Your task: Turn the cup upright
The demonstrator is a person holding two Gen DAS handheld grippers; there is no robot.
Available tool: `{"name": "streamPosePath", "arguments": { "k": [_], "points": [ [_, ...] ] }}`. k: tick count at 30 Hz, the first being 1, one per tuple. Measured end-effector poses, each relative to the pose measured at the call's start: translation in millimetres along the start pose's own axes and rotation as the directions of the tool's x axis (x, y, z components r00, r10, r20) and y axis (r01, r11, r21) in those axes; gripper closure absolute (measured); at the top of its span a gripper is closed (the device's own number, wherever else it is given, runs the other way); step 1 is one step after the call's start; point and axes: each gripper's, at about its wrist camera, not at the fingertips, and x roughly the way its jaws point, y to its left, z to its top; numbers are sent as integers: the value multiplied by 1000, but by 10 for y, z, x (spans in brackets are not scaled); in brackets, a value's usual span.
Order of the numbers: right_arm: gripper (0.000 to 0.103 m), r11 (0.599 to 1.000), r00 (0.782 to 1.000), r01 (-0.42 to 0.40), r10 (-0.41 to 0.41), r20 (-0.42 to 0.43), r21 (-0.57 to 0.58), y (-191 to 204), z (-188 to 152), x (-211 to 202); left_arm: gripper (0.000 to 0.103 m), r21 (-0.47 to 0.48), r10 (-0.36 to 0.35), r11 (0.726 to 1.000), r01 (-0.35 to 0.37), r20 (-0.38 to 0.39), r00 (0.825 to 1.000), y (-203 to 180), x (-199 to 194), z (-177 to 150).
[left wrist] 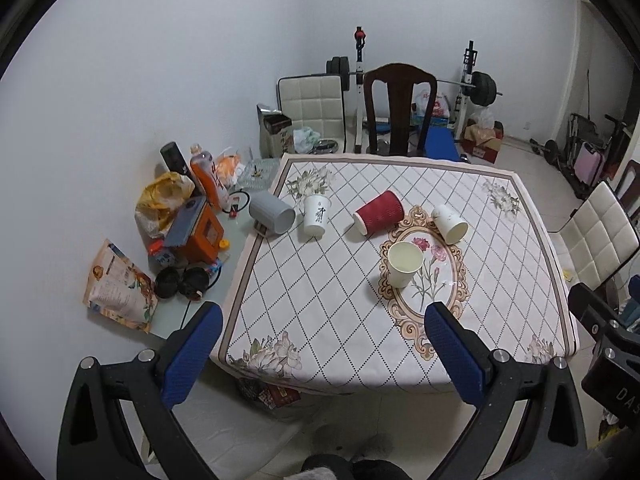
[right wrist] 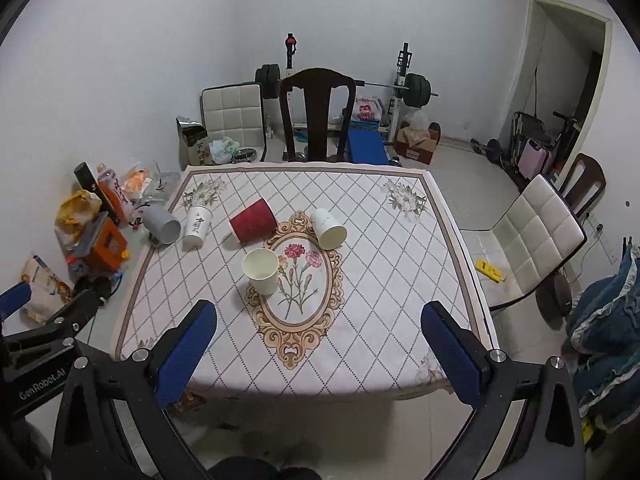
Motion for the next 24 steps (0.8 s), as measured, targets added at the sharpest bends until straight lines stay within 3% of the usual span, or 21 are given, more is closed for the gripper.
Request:
{"name": "streamPosePath", "arguments": {
  "k": [10,24],
  "points": [
    [0,1000,999,8,-8,45,7,94,22,-324,0,-2,-11,1000,11,38,999,131,-204,20],
    [0,1000,999,0,0,34,15,134,-6,-320,0,-14,-6,1000,6,41,999,217,-202,14]
  ]
}}
